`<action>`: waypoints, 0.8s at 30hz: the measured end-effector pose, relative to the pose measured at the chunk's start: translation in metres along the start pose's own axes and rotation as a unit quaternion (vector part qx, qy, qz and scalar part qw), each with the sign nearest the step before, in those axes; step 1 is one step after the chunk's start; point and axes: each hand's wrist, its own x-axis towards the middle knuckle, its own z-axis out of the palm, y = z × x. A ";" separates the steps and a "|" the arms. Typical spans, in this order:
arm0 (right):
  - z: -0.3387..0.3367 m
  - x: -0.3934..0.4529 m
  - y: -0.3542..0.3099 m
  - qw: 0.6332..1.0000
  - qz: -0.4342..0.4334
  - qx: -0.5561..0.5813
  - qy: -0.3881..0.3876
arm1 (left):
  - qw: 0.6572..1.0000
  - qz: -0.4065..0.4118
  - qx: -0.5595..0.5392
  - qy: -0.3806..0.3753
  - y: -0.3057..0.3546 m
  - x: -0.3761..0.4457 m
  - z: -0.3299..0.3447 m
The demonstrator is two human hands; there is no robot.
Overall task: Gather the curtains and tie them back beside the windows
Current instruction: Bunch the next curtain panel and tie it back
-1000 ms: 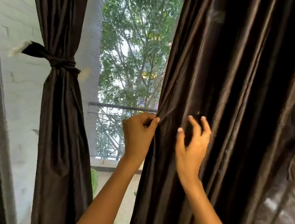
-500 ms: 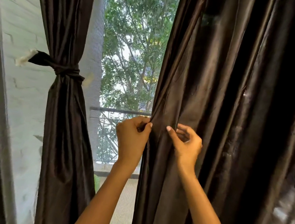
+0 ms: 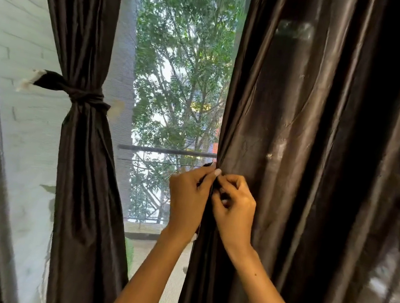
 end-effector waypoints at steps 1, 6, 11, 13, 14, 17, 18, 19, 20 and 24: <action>-0.001 -0.001 0.001 1.000 -0.007 -0.003 -0.016 | 1.000 0.000 0.001 0.002 0.001 0.000 0.000; -0.012 0.002 0.002 0.999 -0.003 -0.011 -0.049 | 0.999 -0.004 0.028 0.019 0.006 0.005 0.003; -0.033 0.008 0.007 0.982 0.062 -0.121 0.131 | 0.999 -0.013 0.043 0.025 -0.001 0.009 0.002; -0.037 0.013 0.011 0.976 0.148 -0.095 0.131 | 0.999 -0.013 0.041 0.023 -0.006 0.009 0.003; -0.037 0.015 0.014 0.975 0.173 -0.067 0.121 | 0.999 -0.012 0.043 0.024 -0.009 0.010 0.004; -0.035 0.016 0.016 0.979 0.164 -0.043 0.113 | 0.999 -0.011 0.046 0.027 -0.013 0.010 0.005; -0.034 0.016 0.015 0.981 0.137 -0.066 0.121 | 0.999 -0.009 0.043 0.027 -0.013 0.009 0.006; -0.032 0.014 0.012 0.982 0.107 -0.093 0.128 | 0.999 -0.007 0.039 0.029 -0.011 0.007 0.006; -0.030 0.012 0.008 0.982 0.082 -0.120 0.124 | 0.999 -0.004 0.032 0.029 -0.009 0.006 0.006; -0.014 0.001 -0.009 0.979 0.047 -0.192 0.038 | 1.000 -0.007 0.003 0.028 -0.006 0.002 0.009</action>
